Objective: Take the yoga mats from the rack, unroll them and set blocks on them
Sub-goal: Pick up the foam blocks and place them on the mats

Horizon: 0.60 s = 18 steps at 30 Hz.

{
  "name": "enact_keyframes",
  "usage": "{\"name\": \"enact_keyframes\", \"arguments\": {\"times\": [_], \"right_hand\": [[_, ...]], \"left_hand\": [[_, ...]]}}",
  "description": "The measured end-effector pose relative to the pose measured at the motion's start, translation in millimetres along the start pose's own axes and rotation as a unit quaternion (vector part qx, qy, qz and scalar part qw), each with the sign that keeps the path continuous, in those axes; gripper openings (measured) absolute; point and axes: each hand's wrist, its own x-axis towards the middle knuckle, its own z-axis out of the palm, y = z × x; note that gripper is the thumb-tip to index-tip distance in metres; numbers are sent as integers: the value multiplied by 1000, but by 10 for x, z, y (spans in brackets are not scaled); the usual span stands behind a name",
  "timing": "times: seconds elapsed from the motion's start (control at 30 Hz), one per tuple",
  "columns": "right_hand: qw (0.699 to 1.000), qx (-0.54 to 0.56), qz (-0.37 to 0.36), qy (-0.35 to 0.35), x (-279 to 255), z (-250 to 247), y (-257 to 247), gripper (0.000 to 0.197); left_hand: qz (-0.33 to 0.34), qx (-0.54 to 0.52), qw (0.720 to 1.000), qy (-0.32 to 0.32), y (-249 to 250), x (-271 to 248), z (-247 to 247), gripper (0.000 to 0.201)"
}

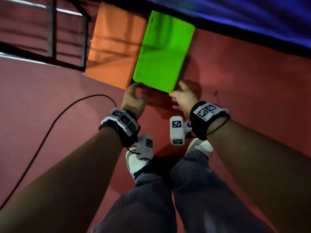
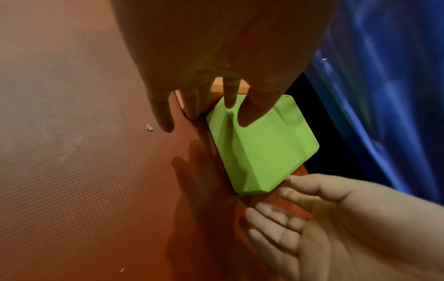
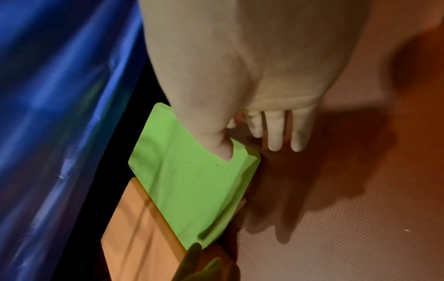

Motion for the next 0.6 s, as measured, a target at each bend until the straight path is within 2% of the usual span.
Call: {"name": "enact_keyframes", "arguments": {"times": [0.1, 0.2, 0.27, 0.33, 0.4, 0.5, 0.6], "right_hand": [[1000, 22, -8, -11, 182, 62, -6, 66], [998, 53, -17, 20, 255, 113, 32, 63], [995, 86, -21, 41, 214, 80, -14, 58], [990, 130, -13, 44, 123, 7, -121, 44], [987, 156, 4, 45, -37, -109, -247, 36], [988, 149, 26, 31, -387, -337, -416, 44], [990, 132, 20, 38, -911, -630, -547, 64]], "left_hand": [[-15, -65, 998, 8, 25, 156, 43, 58], [-22, -105, 994, 12, 82, 181, 47, 55], [-19, -101, 995, 5, 152, 132, 26, 52], [-19, -88, 996, 5, 244, 62, -21, 54], [-14, -69, 997, 11, 391, -85, -87, 48], [-13, -17, 999, 31, 691, -402, -180, 35], [-16, -7, 999, 36, 1109, -821, -286, 41]]}}
